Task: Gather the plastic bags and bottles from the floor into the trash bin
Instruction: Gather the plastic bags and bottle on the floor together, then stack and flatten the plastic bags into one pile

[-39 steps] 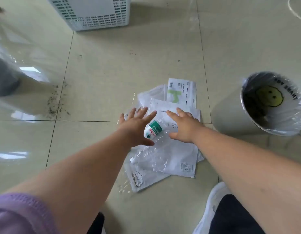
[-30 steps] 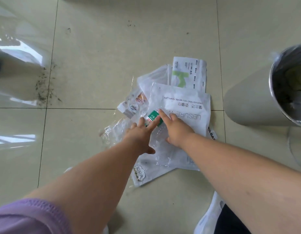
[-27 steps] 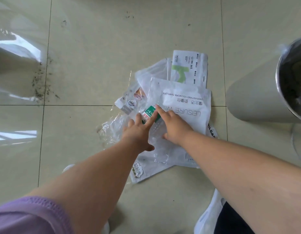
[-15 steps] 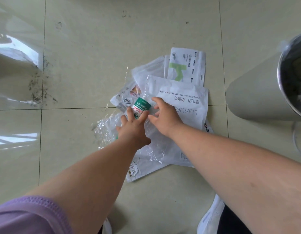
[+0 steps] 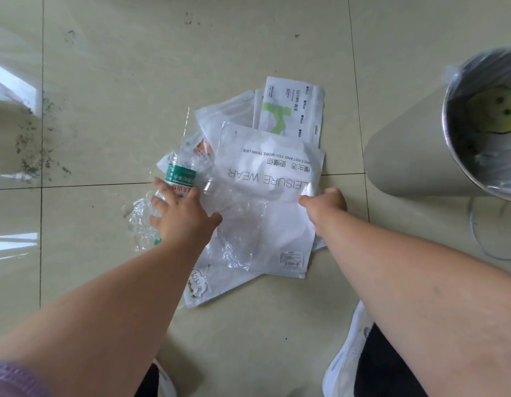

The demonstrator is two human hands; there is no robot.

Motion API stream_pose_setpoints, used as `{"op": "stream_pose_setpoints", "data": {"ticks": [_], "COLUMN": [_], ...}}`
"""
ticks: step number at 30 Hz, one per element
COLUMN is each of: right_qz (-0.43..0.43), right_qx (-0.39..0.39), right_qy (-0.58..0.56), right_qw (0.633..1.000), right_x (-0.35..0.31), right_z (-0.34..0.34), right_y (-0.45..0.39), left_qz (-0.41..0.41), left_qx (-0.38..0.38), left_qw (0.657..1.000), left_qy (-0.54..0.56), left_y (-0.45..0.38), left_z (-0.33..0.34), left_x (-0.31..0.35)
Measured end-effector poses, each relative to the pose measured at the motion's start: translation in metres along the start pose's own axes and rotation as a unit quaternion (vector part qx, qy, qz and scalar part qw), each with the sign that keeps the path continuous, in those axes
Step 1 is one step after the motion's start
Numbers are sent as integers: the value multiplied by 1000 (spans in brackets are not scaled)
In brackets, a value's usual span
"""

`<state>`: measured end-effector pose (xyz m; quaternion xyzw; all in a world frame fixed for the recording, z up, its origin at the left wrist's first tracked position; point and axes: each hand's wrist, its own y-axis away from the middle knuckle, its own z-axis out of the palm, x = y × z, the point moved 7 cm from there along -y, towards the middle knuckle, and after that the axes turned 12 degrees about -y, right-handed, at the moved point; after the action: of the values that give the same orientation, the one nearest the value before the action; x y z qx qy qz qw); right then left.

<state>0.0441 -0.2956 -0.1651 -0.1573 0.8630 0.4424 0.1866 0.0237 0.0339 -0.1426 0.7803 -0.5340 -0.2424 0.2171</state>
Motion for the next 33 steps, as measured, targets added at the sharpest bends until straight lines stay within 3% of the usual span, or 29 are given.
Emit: {"op": "stream_pose_setpoints", "data": {"ticks": [5,10,16,19,22,26,28,30,33], "right_qz": [-55,-130,-252,-316,-305,-204,-184,-193,-223], "right_qx": [-73,-38,-65,-107,-181,-293,-319,-308,-235], "right_qy": [35,152,133,72,-17,-131,-148,-128,-64], "right_qw": [995,979,956,940,935,925,918,923,944], "right_x": [-14,-51,-110,-129,-138,-140,-137,-131,-112], "right_z": [10,-27,-71,-87,-93,-90,-88,-86,-83], "right_y": [0,-3,46,107,153,182,187,182,167], "left_qz": [4,16,61,88,87,102,110,66,-40], "left_qx": [-2,-29,-27,-11,-35,-102,-89,-24,56], "left_qw": [999,996,997,992,951,840,777,758,768], "left_qy": [-34,-86,-25,92,295,523,613,648,637], "left_y": [-4,-3,45,84,116,140,139,130,116], "left_z": [-3,-15,-34,-64,-89,-104,-108,-110,-97], "left_x": [-3,-12,-11,-10,-17,-27,-33,-48,-83]}}
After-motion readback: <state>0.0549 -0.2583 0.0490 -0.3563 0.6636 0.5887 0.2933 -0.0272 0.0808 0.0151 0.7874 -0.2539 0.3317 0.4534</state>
